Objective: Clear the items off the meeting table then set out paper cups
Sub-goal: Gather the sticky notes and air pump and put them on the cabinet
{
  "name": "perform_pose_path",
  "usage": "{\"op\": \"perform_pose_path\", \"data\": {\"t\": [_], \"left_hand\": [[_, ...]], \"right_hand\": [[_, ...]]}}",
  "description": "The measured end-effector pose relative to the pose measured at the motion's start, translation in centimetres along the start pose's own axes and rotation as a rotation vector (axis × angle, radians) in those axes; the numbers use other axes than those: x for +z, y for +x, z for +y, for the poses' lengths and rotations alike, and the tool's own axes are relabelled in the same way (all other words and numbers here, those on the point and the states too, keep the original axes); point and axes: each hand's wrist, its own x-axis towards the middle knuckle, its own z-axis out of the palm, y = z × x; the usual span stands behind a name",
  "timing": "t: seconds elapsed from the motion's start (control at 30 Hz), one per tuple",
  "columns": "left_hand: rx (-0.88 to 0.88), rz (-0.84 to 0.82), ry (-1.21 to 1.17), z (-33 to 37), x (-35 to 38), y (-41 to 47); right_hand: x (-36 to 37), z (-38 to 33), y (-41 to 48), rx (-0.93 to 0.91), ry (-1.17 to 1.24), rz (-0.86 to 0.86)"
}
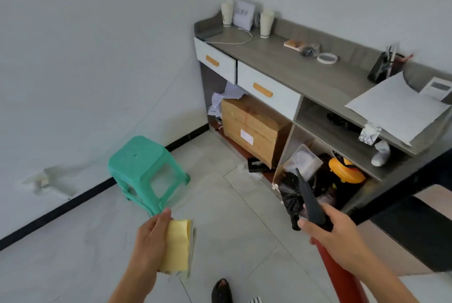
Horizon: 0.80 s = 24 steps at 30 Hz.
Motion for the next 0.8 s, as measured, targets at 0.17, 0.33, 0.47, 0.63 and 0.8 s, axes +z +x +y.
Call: {"op": "perform_pose_path", "data": {"t": [0.17,0.33,0.47,0.63,0.8], "left_hand": [[0.070,-0.121,0.096,7.9,3.8,8.6],[0.085,-0.202,0.129,12.4,9.8,15.6],[0.093,-0.226,0.167,16.9,15.1,22.0],[0.159,-0.216,0.200,24.8,20.1,28.4],[0.119,-0.234,0.192,29.5,24.3,33.7]], "right_hand": [[-1.1,-4.3,7.0,0.034,0.060,0.077],[-2.4,-5.1,14.6,0.105,0.086,0.103],[-4.8,-5.9,23.1,0.133,0.116,0.166],[-8.1,-10.3,33.5,0.073,0.128,0.231],[-10.2,-14.3,41.6,0.035,0.152,0.189]]}}
